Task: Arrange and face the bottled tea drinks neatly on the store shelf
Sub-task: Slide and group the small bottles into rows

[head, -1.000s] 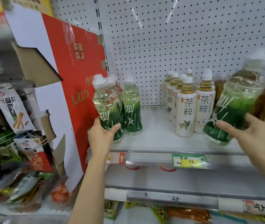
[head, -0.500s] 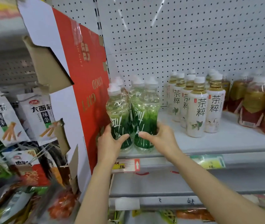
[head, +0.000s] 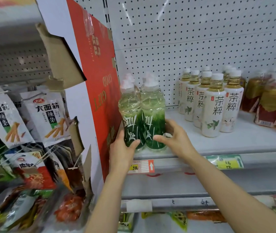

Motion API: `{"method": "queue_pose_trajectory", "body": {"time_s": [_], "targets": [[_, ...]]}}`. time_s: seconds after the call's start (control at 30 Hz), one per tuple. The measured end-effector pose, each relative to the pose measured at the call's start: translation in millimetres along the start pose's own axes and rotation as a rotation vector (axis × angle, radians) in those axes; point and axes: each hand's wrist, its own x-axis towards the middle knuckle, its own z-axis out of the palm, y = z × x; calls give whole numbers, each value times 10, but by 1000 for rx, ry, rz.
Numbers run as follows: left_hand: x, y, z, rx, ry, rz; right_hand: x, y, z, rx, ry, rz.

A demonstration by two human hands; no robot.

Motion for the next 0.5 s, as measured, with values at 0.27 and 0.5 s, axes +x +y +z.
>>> {"method": "queue_pose_trajectory", "body": {"time_s": [0.27, 0.5], "targets": [[3, 17, 16, -6, -1, 3, -37, -69, 80, -110, 101, 30], [17, -10, 48, 19, 21, 11, -18, -2, -61, -21, -41, 38]]}}
